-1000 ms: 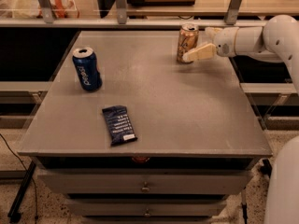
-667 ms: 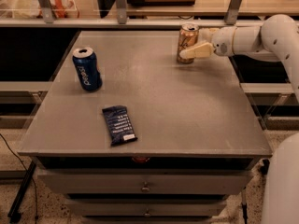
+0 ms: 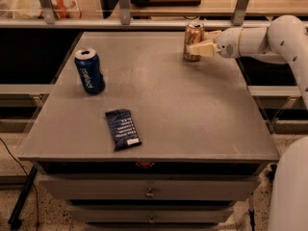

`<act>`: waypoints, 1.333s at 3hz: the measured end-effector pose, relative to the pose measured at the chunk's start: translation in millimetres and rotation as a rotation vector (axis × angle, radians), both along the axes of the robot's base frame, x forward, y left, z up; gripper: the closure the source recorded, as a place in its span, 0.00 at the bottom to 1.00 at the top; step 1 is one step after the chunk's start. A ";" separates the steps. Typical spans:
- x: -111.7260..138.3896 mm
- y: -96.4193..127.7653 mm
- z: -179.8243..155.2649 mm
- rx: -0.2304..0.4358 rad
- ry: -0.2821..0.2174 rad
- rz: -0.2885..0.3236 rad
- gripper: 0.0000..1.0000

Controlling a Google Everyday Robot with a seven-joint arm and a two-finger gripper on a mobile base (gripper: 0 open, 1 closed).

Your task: Knock orange can over

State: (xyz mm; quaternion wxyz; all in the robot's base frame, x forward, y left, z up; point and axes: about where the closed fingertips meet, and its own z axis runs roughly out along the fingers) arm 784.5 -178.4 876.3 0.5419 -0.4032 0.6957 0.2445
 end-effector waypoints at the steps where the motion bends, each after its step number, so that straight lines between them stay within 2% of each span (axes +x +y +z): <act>1: -1.5 -4.4 2.3 0.001 -0.006 -0.006 0.88; 2: -3.1 -9.6 6.5 0.000 -0.017 -0.010 1.00; 3: -6.6 -17.4 19.1 -0.021 -0.043 -0.007 1.00; 4: -14.5 -24.6 38.1 -0.093 -0.086 0.027 1.00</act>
Offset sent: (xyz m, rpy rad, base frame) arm -0.0073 -0.0257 0.0159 -0.0044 -0.0375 -0.0275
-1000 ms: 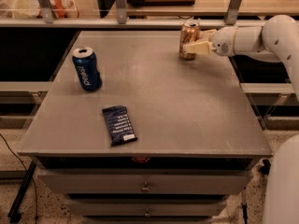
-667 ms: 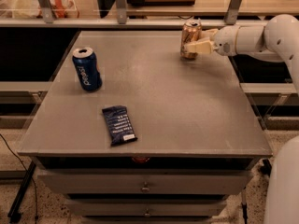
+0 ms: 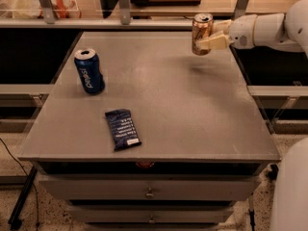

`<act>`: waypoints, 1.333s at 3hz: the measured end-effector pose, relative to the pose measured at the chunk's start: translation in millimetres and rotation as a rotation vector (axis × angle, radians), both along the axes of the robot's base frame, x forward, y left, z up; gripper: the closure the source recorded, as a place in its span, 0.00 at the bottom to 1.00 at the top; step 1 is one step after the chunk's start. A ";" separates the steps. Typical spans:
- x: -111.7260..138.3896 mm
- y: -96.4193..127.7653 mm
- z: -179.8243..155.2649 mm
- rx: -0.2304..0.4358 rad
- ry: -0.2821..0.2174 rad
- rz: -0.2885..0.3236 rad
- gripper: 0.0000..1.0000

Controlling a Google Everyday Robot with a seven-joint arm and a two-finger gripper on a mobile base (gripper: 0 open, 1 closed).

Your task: Knock orange can over

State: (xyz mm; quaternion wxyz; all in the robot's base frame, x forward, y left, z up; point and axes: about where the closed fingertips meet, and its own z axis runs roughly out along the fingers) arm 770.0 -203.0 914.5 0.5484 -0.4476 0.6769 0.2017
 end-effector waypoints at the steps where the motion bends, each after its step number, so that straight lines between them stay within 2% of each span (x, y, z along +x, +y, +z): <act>1: -10.2 1.1 13.4 -0.132 -0.037 0.058 1.00; 2: -22.4 9.2 18.3 -0.319 -0.079 0.149 1.00; 3: -32.2 19.9 21.9 -0.536 -0.131 0.240 1.00; 4: -37.7 33.0 22.7 -0.788 -0.182 0.314 1.00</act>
Offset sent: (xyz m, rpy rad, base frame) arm -0.0331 0.0015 0.0335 -0.5888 -0.1473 0.2732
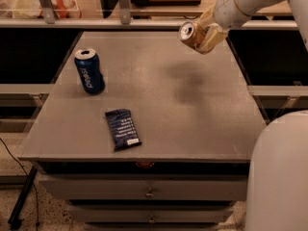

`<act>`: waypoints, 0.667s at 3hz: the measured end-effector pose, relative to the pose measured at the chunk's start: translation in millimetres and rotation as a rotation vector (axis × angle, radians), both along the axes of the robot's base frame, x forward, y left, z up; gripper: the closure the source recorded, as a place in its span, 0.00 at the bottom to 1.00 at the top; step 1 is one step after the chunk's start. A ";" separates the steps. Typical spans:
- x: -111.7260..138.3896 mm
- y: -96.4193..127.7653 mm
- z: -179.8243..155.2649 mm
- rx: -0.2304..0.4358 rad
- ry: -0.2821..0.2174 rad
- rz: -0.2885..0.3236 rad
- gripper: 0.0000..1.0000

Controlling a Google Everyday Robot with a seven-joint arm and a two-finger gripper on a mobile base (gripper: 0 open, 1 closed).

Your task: Knock orange can over

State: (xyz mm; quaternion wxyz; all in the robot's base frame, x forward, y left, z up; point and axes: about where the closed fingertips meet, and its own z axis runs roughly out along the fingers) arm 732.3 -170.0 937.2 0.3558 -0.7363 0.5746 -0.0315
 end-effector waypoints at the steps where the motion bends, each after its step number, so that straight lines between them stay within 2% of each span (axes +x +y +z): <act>1: -10.3 10.8 -11.1 -0.220 -0.015 0.059 1.00; 2: -22.0 20.0 -28.5 -0.415 0.008 0.122 1.00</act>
Offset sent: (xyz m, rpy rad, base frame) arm -0.0422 0.0300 -0.0425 -0.6673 0.0402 0.2013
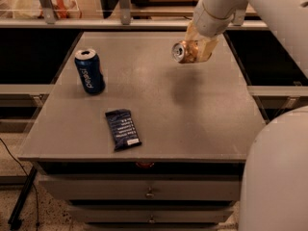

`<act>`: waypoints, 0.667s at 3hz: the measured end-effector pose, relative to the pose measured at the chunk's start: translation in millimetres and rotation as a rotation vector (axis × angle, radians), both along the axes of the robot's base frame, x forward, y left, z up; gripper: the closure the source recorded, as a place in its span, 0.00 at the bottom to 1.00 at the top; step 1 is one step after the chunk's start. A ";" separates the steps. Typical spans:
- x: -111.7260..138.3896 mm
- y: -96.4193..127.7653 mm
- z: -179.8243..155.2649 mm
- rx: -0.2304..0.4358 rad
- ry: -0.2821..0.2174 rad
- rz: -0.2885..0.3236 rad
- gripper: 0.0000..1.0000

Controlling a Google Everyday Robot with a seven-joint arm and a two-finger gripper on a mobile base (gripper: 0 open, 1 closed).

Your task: Knock orange can over

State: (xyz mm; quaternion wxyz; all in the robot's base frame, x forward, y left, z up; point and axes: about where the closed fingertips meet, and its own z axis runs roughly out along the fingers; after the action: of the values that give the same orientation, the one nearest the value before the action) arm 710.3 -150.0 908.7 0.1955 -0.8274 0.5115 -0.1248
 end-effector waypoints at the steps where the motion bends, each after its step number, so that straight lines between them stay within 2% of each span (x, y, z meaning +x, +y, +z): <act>1: -11.8 8.1 -14.3 -0.143 0.039 0.049 1.00; 2: -20.7 13.9 -25.5 -0.225 0.081 0.084 1.00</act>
Offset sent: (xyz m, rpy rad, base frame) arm -0.0325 0.0201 -0.0333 -0.3249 0.1282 0.1257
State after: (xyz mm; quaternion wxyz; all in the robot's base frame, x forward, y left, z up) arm 689.6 -136.1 883.2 0.0857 -0.8693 0.4664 -0.1396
